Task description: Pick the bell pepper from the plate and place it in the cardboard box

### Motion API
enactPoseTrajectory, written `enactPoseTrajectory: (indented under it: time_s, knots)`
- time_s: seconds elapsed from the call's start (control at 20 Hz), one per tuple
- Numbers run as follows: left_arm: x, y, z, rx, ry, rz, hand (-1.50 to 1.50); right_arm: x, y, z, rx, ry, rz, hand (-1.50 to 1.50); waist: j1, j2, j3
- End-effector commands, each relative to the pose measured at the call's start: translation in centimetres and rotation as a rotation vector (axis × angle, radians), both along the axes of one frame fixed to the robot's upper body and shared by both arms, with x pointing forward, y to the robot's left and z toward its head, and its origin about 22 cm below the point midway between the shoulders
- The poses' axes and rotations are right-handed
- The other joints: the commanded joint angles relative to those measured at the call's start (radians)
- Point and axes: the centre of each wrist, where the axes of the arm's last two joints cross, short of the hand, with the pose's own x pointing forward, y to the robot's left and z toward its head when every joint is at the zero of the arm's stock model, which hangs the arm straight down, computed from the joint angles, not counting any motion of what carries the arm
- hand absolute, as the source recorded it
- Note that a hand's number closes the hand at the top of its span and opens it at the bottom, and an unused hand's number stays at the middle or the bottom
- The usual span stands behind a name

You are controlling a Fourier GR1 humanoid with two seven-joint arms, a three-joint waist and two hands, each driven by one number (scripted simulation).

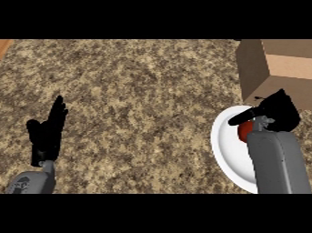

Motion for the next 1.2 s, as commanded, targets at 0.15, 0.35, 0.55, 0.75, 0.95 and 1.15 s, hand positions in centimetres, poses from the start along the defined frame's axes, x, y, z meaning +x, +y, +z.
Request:
enactPoseTrajectory:
  time_s: [0.15, 0.35, 0.55, 0.75, 0.95, 1.15]
  knots:
    - [0.0, 0.1, -1.0, 0.011, 0.003, -0.003, 0.00, 0.2, -0.1, -0.4, 0.023, 0.183, -0.159, -1.50, -0.012, 0.000, 0.000]
    - [-0.9, 0.7, 0.0, -0.012, -0.007, 0.008, 0.00, 0.2, -0.2, 0.3, 0.021, 0.193, -0.164, -1.50, -0.004, -0.003, 0.000]
    - [-1.0, 0.2, 0.0, 0.000, -0.011, 0.001, 0.00, 0.3, 0.7, -1.7, 0.021, 0.183, -0.173, -1.50, 0.003, -0.001, 0.001]
    - [-1.0, 1.1, -0.8, -0.002, 0.007, 0.004, 0.00, -0.8, -0.1, -4.1, 0.035, 0.207, -0.159, -1.50, -0.003, 0.000, 0.000]
    - [-1.5, -0.3, -1.2, -0.015, -0.007, -0.004, 0.00, 0.6, -1.0, -2.7, 0.057, 0.176, -0.173, -1.50, -0.002, 0.001, 0.000]
    - [-1.1, -0.1, 0.1, 0.001, 0.000, -0.016, 0.00, 0.1, 0.0, -4.7, 0.046, 0.185, -0.173, -1.50, 0.003, 0.001, 0.001]
